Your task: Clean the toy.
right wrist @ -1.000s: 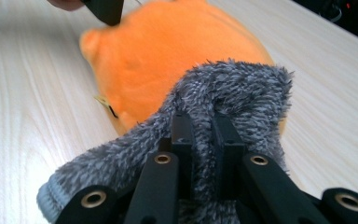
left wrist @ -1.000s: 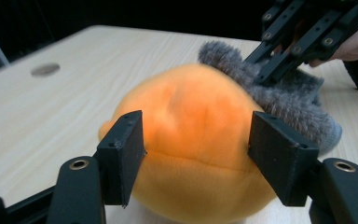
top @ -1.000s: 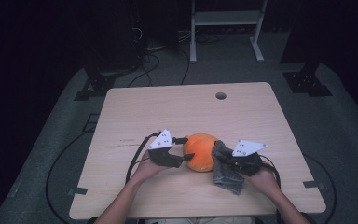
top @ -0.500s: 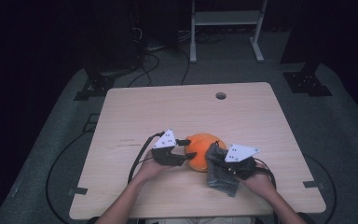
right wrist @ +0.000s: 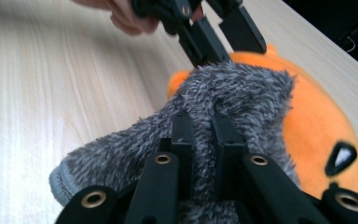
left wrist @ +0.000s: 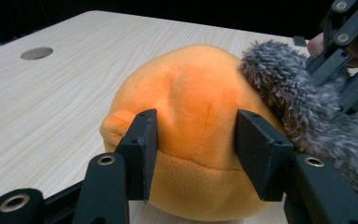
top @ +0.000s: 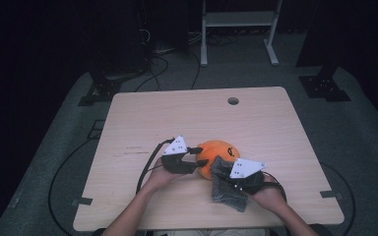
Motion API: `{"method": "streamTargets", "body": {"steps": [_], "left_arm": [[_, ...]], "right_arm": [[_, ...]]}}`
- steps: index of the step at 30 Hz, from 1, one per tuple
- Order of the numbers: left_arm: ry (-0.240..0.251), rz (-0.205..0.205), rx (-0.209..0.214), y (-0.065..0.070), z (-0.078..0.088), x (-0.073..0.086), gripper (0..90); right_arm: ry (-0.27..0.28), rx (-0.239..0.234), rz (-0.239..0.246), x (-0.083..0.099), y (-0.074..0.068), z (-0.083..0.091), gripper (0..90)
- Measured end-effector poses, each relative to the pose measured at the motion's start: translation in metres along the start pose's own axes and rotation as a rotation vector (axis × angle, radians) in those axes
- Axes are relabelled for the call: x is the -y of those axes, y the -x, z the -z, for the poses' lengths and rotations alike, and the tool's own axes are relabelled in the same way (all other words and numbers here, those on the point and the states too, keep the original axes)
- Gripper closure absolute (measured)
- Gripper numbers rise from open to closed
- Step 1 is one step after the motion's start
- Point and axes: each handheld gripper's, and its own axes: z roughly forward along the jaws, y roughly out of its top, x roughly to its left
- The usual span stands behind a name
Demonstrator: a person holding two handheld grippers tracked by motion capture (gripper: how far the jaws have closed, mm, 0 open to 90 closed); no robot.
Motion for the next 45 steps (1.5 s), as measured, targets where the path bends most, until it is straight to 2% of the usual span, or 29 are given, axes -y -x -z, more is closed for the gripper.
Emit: {"method": "streamTargets", "body": {"steps": [2, 4, 7, 9, 10, 12, 15, 17, 18, 21, 23, 24, 25, 26, 27, 28, 29, 31, 33, 37, 38, 41, 42, 44, 45], "left_arm": [[0.006, 0.003, 0.008, -0.001, 0.000, 0.000, 49.7], [0.004, -0.003, 0.004, 0.001, 0.000, 0.000, 49.7], [0.004, -0.008, 0.002, 0.001, -0.001, 0.000, 49.6], [0.000, -0.009, -0.003, 0.000, -0.001, 0.000, 49.6], [-0.007, -0.015, -0.004, 0.000, 0.000, 0.001, 49.6], [-0.011, -0.018, -0.006, -0.001, 0.001, 0.002, 49.6], [-0.015, -0.020, -0.008, -0.002, 0.001, 0.003, 49.6], [-0.010, -0.029, -0.002, -0.001, 0.000, 0.004, 49.6], [-0.013, -0.036, -0.006, 0.000, 0.001, 0.004, 49.6], [-0.015, -0.047, -0.008, 0.001, 0.001, 0.003, 49.3], [-0.004, -0.024, -0.006, 0.000, 0.002, 0.004, 46.5], [0.011, 0.004, 0.000, -0.001, 0.002, 0.003, 39.5], [0.034, 0.066, 0.013, -0.003, 0.002, 0.001, 33.7], [0.044, 0.101, 0.016, -0.004, 0.001, 0.000, 26.7], [0.049, 0.121, 0.014, -0.003, 0.000, -0.001, 26.3], [0.039, 0.117, -0.008, -0.001, -0.003, -0.003, 27.8], [0.016, 0.078, -0.025, 0.002, -0.006, -0.003, 30.5], [0.006, 0.042, -0.038, 0.006, -0.008, -0.002, 35.0], [-0.005, 0.017, -0.044, 0.007, -0.008, -0.001, 37.3], [-0.008, 0.004, -0.044, 0.009, -0.007, 0.000, 39.6], [-0.007, 0.004, -0.042, 0.009, -0.007, 0.000, 40.0], [-0.002, 0.009, -0.018, 0.009, -0.008, 0.000, 40.5], [-0.002, 0.004, -0.018, 0.009, -0.008, -0.001, 40.3], [0.004, -0.015, -0.022, 0.010, -0.005, -0.006, 35.9], [0.010, -0.023, -0.023, 0.010, -0.003, -0.009, 30.5]], "right_arm": [[-0.018, 0.014, -0.007, 0.005, 0.002, 0.001, 81.3], [-0.016, 0.009, -0.030, 0.009, 0.004, 0.005, 81.3], [0.016, -0.027, -0.034, 0.005, 0.000, 0.004, 81.2], [0.021, -0.048, -0.022, 0.000, -0.004, -0.002, 81.2], [0.007, -0.043, 0.004, -0.003, -0.006, -0.006, 81.2], [-0.012, -0.043, 0.012, -0.002, -0.005, -0.008, 81.3], [-0.005, -0.013, -0.021, 0.002, 0.001, 0.001, 81.3], [0.049, 0.023, -0.079, 0.001, 0.009, 0.012, 81.2], [0.065, 0.036, -0.094, -0.001, 0.015, 0.015, 81.2], [0.048, 0.055, -0.108, -0.005, 0.030, 0.013, 81.2], [0.033, 0.038, -0.131, -0.003, 0.037, 0.007, 81.3], [0.034, 0.036, -0.130, -0.001, 0.036, 0.005, 81.3], [0.031, 0.036, -0.131, 0.000, 0.034, 0.004, 81.3], [0.032, 0.025, -0.131, 0.002, 0.031, 0.004, 81.3], [0.030, 0.013, -0.129, 0.003, 0.028, 0.004, 81.3], [0.025, 0.004, -0.119, 0.004, 0.025, 0.004, 81.3], [0.022, 0.002, -0.113, 0.004, 0.021, 0.005, 81.3], [0.016, 0.008, -0.095, 0.001, 0.017, 0.006, 81.3], [0.026, 0.016, -0.103, 0.000, 0.019, 0.010, 81.3], [0.004, 0.030, -0.123, 0.012, 0.026, 0.019, 81.3], [0.001, 0.035, -0.140, 0.017, 0.029, 0.022, 81.3], [0.041, 0.061, -0.188, 0.019, 0.038, 0.029, 81.2], [0.058, 0.054, -0.211, 0.018, 0.043, 0.028, 81.2], [0.052, 0.049, -0.207, 0.015, 0.046, 0.023, 81.3], [0.046, 0.047, -0.194, 0.014, 0.045, 0.020, 81.3]]}}
